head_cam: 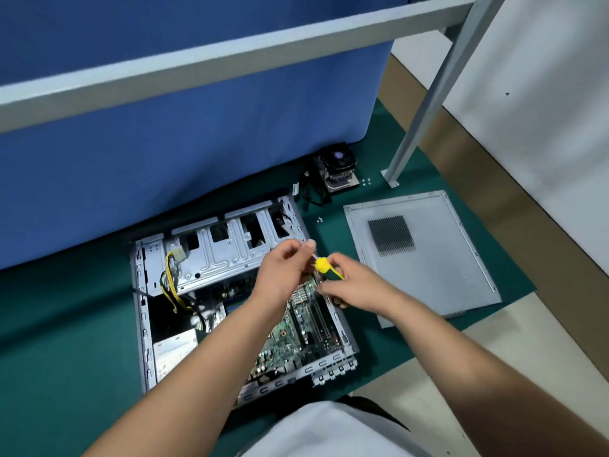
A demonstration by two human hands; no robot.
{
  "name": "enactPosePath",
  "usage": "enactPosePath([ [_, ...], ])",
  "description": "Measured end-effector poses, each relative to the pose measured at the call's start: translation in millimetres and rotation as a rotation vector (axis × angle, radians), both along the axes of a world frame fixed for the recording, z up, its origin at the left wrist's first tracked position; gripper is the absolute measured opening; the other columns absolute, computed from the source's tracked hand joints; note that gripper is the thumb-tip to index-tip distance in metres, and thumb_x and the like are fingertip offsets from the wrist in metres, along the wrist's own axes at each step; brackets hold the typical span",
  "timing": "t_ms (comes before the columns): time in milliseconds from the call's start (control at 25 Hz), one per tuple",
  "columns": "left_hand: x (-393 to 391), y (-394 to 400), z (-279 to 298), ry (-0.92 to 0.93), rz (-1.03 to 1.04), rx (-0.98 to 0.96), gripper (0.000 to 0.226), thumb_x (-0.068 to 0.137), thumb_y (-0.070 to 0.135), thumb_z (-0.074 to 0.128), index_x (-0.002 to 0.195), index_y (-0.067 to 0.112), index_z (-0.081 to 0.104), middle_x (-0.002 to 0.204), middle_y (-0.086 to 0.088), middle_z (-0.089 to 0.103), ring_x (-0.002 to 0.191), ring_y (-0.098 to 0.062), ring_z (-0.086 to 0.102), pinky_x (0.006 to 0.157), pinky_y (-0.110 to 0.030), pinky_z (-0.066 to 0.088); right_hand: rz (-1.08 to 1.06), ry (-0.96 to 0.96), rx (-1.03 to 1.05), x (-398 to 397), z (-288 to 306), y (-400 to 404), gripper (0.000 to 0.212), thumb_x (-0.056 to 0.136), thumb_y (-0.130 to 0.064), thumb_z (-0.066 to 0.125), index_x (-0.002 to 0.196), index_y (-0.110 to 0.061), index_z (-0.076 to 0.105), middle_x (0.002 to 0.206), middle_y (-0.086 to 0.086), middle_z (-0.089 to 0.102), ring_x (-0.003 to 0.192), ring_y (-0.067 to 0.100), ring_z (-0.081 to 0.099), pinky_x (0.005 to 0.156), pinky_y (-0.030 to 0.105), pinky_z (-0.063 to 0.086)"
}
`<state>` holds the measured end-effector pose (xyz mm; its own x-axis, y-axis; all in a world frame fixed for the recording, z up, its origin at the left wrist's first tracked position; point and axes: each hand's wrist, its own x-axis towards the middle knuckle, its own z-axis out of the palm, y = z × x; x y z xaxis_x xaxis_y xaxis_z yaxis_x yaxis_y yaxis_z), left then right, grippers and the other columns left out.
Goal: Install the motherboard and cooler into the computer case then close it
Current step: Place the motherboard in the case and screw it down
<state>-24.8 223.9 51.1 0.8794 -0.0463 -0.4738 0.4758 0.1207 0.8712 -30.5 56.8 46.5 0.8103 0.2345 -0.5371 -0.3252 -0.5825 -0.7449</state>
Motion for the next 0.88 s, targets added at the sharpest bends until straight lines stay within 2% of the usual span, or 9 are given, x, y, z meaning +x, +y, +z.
enactPosePath([
  [120,37.2,-3.5,0.5,-0.219,-0.232,0.355,0.03,0.098,0.041,0.065,0.088,0.013,0.067,0.082,-0.005,0.07,0.074,-0.018,0.064,0.069,-0.037,0.051,-0.168,0.04,0.059,20.3,-10.4,7.4,0.014,0.089,-0.019,0.066,0.077,-0.018,0.059,0.057,0.001,0.054,0.045,0.016,0.05,0.048,0.031,0.048],
  [200,61.7,16.3,-16.1,-0.4,-0.3,0.732,0.027,0.101,0.045,0.058,0.113,0.025,0.072,0.115,0.002,0.07,0.106,-0.015,0.064,0.092,-0.036,0.052,-0.326,0.115,0.118,30.2,-21.6,-2.3,0.012,0.093,-0.021,0.067,0.083,-0.014,0.064,0.054,-0.001,0.049,0.044,0.015,0.046,0.046,0.028,0.045],
  [280,79.9,49.0,-39.4,-0.469,-0.345,1.097,0.04,0.103,0.047,0.051,0.139,0.034,0.059,0.151,0.0,0.05,0.142,-0.024,0.042,0.116,-0.041,0.032,-0.456,0.178,0.15,40.5,-34.4,-16.3,0.013,0.094,-0.021,0.069,0.096,-0.008,0.069,0.054,-0.002,0.052,0.046,0.015,0.049,0.046,0.026,0.045],
  [360,92.0,76.6,-61.6,-0.39,-0.436,1.325,0.053,0.103,0.059,0.038,0.155,0.051,0.031,0.171,0.005,0.013,0.158,-0.025,0.007,0.125,-0.047,0.008,-0.541,0.212,0.16,59.5,-48.7,-22.8,0.011,0.096,-0.016,0.068,0.1,-0.006,0.07,0.061,0.001,0.058,0.049,0.014,0.053,0.047,0.025,0.045],
  [440,95.4,84.7,-79.8,-0.334,-0.513,1.376,0.057,0.101,0.071,0.017,0.154,0.062,-0.002,0.17,0.012,-0.017,0.156,-0.019,-0.02,0.125,-0.049,-0.012,-0.569,0.206,0.122,84.7,-66.9,-23.2,0.007,0.097,-0.013,0.064,0.096,-0.01,0.07,0.072,0.004,0.063,0.057,0.014,0.057,0.054,0.026,0.045],
  [520,93.4,84.5,-92.3,-0.38,-0.482,1.426,0.056,0.1,0.073,0.007,0.152,0.063,-0.013,0.168,0.013,-0.021,0.154,-0.017,-0.026,0.124,-0.049,-0.016,-0.56,0.195,0.043,111.5,-84.9,-20.3,0.01,0.095,-0.017,0.064,0.097,-0.012,0.072,0.082,0.007,0.07,0.067,0.017,0.062,0.063,0.032,0.047],
  [720,91.7,86.7,-108.4,-0.473,-0.383,1.505,0.056,0.103,0.068,0.016,0.157,0.058,0.002,0.171,0.012,-0.006,0.158,-0.017,-0.012,0.125,-0.049,-0.009,-0.483,0.04,-0.137,162.0,-133.0,-16.3,0.004,0.093,-0.027,0.07,0.092,-0.03,0.072,0.093,-0.002,0.077,0.06,0.002,0.068,0.053,0.012,0.047],
  [800,91.5,86.1,-108.7,-0.492,-0.376,1.518,0.056,0.104,0.067,0.017,0.157,0.056,0.004,0.172,0.011,-0.005,0.158,-0.018,-0.01,0.126,-0.051,-0.006,-0.447,-0.063,-0.142,172.5,-149.6,-13.7,0.007,0.092,-0.027,0.072,0.098,-0.029,0.074,0.099,0.0,0.076,0.081,0.013,0.072,0.073,0.024,0.056],
  [880,91.4,85.9,-111.2,-0.507,-0.362,1.514,0.057,0.104,0.065,0.018,0.158,0.055,0.007,0.172,0.01,-0.002,0.159,-0.019,-0.007,0.126,-0.052,-0.002,-0.385,-0.143,-0.198,179.2,-165.9,-8.1,0.016,0.092,-0.028,0.072,0.108,-0.026,0.076,0.106,0.004,0.072,0.097,0.023,0.067,0.088,0.033,0.055],
])
